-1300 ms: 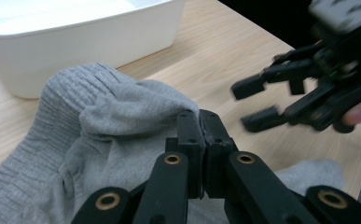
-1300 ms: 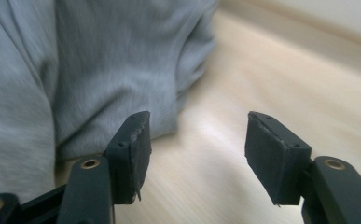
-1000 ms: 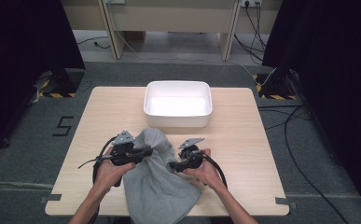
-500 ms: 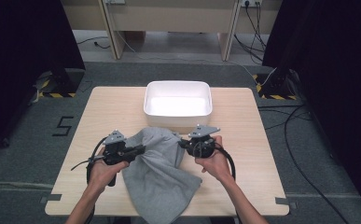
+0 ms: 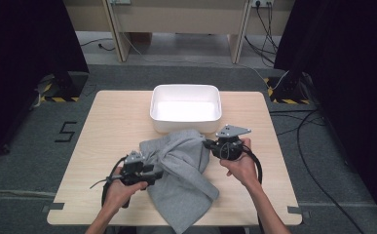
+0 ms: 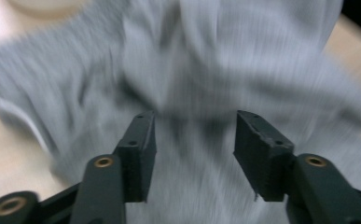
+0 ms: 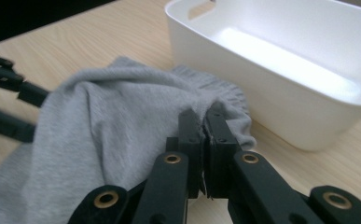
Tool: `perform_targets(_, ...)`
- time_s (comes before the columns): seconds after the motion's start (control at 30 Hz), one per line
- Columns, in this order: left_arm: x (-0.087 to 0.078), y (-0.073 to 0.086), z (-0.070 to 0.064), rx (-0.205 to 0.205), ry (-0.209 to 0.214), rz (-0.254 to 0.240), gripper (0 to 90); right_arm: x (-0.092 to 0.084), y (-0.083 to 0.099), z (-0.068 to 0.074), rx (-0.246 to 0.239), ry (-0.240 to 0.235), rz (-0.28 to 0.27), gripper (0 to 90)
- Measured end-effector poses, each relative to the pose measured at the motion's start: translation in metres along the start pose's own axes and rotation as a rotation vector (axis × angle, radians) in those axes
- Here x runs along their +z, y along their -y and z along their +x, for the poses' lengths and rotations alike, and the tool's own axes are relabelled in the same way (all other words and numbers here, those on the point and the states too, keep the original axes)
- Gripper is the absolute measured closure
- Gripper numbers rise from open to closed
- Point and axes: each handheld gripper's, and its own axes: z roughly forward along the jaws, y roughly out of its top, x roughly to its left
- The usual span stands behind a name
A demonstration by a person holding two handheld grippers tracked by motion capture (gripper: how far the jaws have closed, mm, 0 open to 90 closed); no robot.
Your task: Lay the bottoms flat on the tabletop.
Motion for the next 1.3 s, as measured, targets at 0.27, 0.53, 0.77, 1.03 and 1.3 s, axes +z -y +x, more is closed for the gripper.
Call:
perform_targets(0.27, 0.006, 0.029, 0.001, 0.153, -0.159, 0.079, 43.3, -0.012, 0.016, -0.028, 0.048, 0.071, 0.034, 87.7)
perform_targets(0.53, -0.002, 0.022, 0.039, 0.144, -0.272, 0.077, 44.8, -0.049, 0.022, -0.064, 0.075, 0.167, 0.057, 88.2)
perform_targets(0.77, -0.009, 0.026, 0.015, 0.098, -0.211, 0.009, 41.0, -0.032, 0.047, -0.076, 0.143, 0.193, 0.141, 68.2)
perform_targets(1.03, -0.010, 0.045, -0.023, 0.110, -0.150, 0.019, 34.7, -0.041, 0.058, -0.046, 0.168, 0.269, 0.116, 44.8)
perform_targets(1.3, 0.002, 0.052, -0.036, 0.134, -0.176, 0.034, 31.7, -0.039, 0.103, -0.002, 0.220, 0.278, 0.110, 44.6)
